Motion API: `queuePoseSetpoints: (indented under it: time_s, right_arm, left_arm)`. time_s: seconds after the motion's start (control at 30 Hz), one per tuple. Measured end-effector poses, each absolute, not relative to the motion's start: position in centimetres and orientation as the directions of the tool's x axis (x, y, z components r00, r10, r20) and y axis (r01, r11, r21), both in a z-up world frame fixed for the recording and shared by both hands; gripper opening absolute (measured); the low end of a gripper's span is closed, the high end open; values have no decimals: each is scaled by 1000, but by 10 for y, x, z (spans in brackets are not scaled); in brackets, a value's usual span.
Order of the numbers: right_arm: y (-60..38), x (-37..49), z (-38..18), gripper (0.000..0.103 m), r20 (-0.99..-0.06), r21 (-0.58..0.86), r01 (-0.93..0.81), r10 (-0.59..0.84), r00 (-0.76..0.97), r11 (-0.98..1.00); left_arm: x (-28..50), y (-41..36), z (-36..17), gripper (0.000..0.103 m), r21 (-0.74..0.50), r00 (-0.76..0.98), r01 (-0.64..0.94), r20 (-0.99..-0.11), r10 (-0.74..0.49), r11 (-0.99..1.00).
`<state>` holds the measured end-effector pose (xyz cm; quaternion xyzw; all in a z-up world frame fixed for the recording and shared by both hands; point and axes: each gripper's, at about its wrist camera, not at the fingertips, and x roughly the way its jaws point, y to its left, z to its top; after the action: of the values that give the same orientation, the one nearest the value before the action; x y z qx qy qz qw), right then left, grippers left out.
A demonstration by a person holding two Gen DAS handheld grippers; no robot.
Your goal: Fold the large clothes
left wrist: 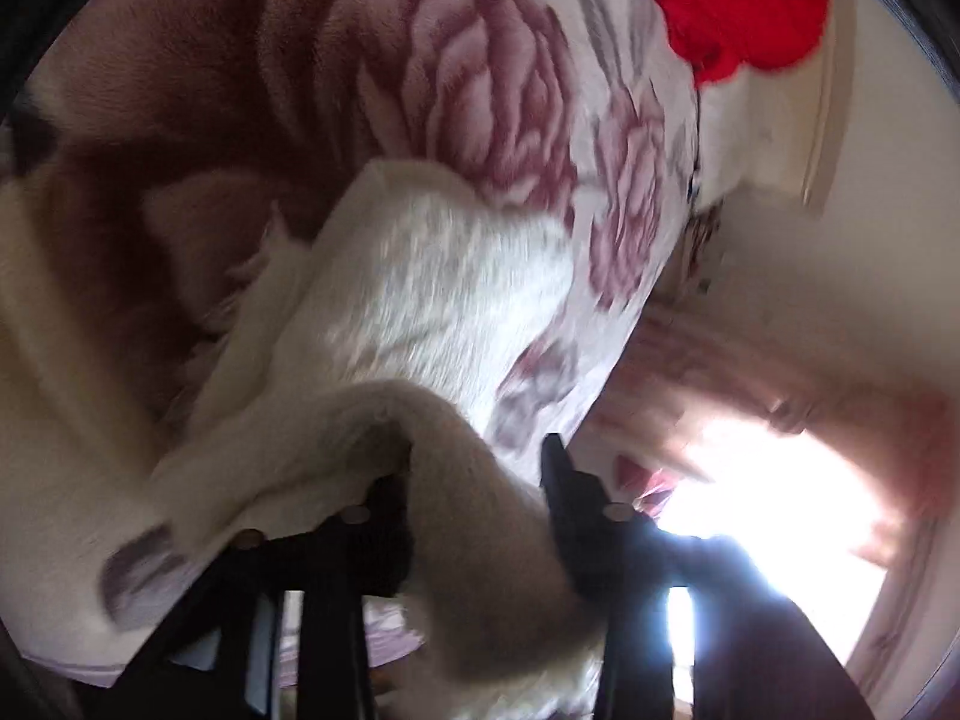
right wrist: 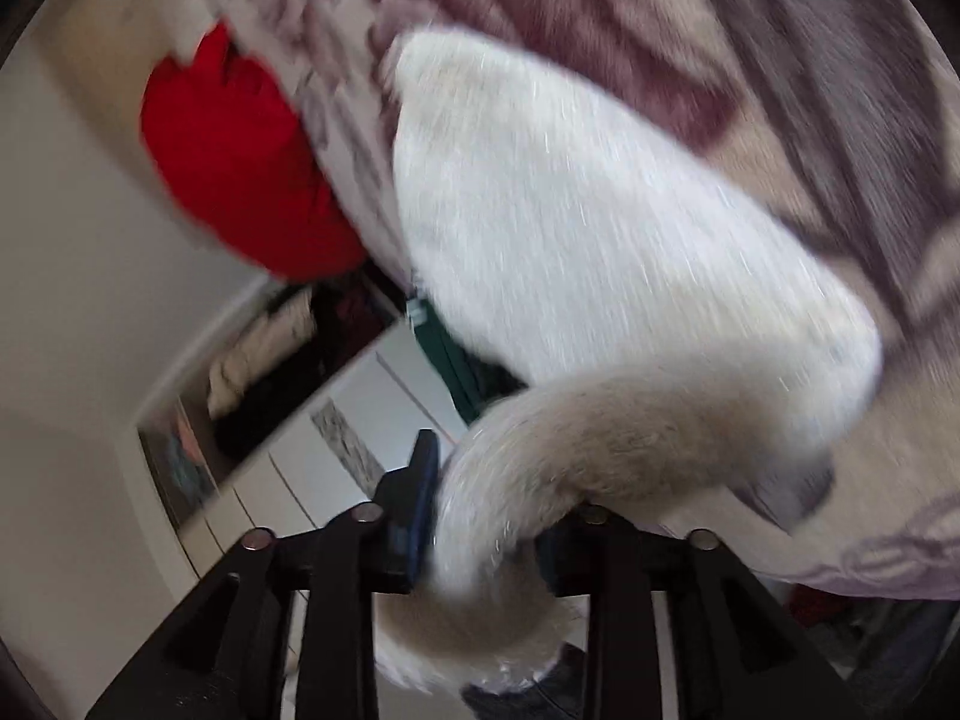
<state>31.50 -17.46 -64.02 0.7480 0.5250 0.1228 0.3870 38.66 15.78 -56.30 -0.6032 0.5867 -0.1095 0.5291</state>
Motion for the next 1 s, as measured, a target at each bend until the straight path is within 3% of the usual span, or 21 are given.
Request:
queuePoseSetpoints:
  time_s: [0.03,0.1,0.17,0.23,0.27,0.43,0.6,0.73,0.77,0.8,0.83,0.87,0.9,1.0]
  right_arm:
    - [-177,324,-643,60,-221,710,685,872,437,-163]
    - [-185,340,-642,76,-206,731,652,845,493,-202]
    - [-195,351,-631,78,-196,776,598,823,533,-203]
    - [-210,357,-614,79,-220,827,546,816,534,-134]
    - [-214,354,-602,79,-267,847,528,812,518,-58]
    - [-223,361,-571,81,-646,758,360,705,292,544]
    - [-184,358,-587,81,-666,746,155,727,167,648]
    - [-148,376,-613,81,-692,722,100,717,87,685]
    - [-141,381,-619,80,-708,707,90,702,80,702]
    - [-136,386,-620,71,-714,700,70,695,88,711]
    - [-132,390,-620,41,-730,683,51,677,93,729]
    - [-129,394,-619,30,-748,663,38,658,91,748]
    - [-128,397,-617,28,-748,662,34,656,100,749]
    - [-134,395,-599,23,-701,709,44,695,162,704]
  left_arm:
    - [391,162,-570,41,-765,307,-609,-469,-828,207]
    - [391,170,-566,54,-788,364,-598,-432,-825,149]
    - [382,184,-558,54,-830,449,-553,-376,-810,79]
    - [369,200,-548,65,-859,524,-508,-367,-769,64]
    - [364,204,-542,74,-864,540,-491,-400,-740,109]
    - [344,173,-512,74,-788,416,-301,-615,-669,537]
    - [340,113,-515,74,-646,279,-62,-743,-609,760]
    - [367,70,-531,73,-454,250,87,-852,-460,887]
    - [369,68,-530,65,-428,255,108,-861,-441,898]
    - [374,66,-529,39,-391,260,126,-874,-411,912]
    - [374,68,-526,30,-379,260,137,-878,-403,915]
    - [375,72,-522,22,-387,265,143,-872,-412,911]
    - [376,77,-518,16,-401,273,136,-864,-423,906]
    - [379,89,-507,13,-478,300,97,-822,-483,873]
